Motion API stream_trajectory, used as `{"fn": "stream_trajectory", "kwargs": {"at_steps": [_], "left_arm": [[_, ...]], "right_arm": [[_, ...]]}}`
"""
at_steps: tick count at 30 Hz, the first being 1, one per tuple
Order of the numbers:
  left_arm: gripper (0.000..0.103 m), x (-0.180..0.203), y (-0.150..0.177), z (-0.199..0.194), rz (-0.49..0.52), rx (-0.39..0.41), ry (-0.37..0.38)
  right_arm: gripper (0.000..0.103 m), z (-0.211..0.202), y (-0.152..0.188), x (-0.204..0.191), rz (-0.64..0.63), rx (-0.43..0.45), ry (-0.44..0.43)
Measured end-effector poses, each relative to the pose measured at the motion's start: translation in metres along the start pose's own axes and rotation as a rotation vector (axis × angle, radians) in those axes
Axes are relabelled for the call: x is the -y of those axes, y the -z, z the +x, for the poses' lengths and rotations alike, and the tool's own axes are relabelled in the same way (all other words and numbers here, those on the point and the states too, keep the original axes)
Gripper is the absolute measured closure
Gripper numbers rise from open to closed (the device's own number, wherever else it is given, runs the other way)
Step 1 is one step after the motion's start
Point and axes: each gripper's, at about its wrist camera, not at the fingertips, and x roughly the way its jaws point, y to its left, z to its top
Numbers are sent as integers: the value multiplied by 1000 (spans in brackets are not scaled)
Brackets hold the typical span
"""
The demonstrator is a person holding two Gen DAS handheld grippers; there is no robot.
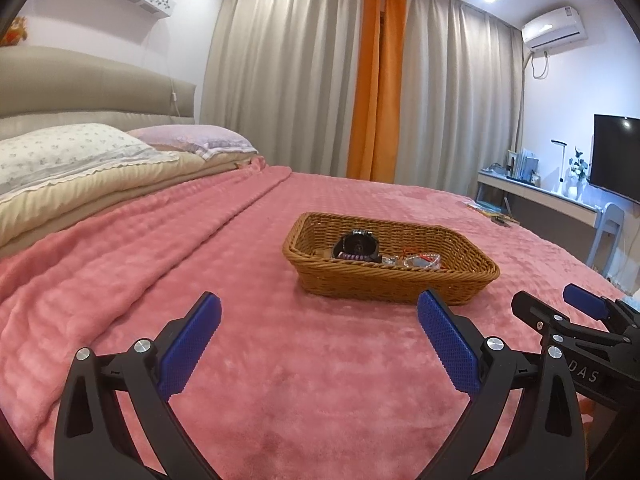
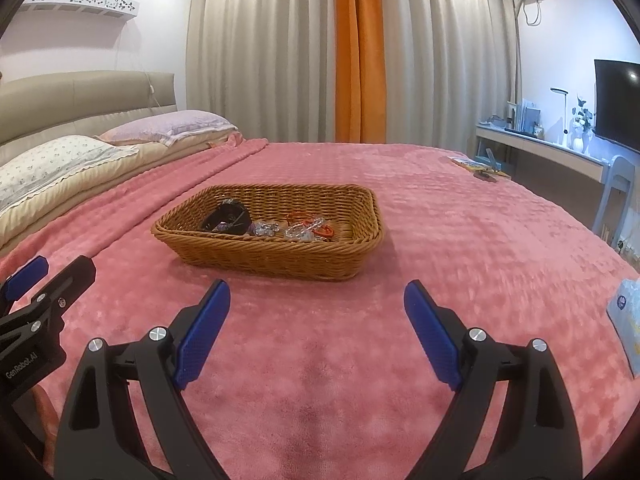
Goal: Organize jewelry
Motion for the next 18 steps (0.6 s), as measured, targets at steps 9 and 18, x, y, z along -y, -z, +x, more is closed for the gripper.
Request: {"fn": "stream_trajectory", "kwargs": {"at_steps": [9,18], "left_arm": [[8,2,3,1,4,-8,0],[8,2,3,0,5,-12,0]], "right_arm": [[19,0,0,0,2,-4,-2],[17,0,0,-1,2,-3,-1]]}}
